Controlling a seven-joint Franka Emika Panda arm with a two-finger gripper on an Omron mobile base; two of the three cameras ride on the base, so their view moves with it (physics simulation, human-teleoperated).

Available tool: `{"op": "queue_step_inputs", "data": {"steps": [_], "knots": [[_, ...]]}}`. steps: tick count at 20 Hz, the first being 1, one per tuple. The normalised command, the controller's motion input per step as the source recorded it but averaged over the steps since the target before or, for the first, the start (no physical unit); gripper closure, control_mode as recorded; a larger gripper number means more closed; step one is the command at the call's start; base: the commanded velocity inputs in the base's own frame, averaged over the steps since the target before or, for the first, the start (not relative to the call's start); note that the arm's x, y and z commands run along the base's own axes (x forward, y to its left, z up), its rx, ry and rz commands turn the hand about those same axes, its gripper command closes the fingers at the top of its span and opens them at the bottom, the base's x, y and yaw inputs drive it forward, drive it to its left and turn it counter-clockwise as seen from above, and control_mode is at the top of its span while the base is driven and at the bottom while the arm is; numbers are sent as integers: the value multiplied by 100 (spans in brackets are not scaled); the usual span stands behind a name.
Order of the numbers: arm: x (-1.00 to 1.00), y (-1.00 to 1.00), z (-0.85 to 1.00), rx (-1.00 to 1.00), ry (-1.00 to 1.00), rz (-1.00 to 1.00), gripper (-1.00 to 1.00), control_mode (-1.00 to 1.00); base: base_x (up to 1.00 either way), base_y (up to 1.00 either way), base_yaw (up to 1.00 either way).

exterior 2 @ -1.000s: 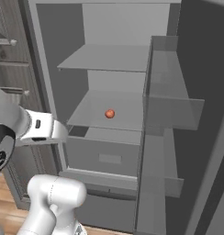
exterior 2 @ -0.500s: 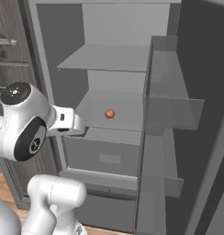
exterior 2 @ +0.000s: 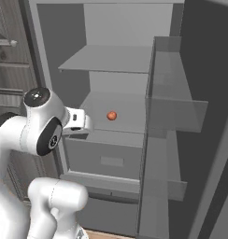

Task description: Pick the banana and peach from the fridge and place them inside the tupperware on the counter.

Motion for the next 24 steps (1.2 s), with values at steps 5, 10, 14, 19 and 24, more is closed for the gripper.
{"op": "queue_step_inputs", "data": {"steps": [5,10,14,19,24], "knots": [[51,0,-24,0,0,0,-100,-100,0,0,0],[48,0,-20,0,0,0,-100,-100,0,0,0],[49,0,-15,0,0,0,-100,-100,0,0,0],[46,0,-13,0,0,0,-100,-100,0,0,0],[45,0,-13,0,0,0,-100,-100,0,0,0]]}}
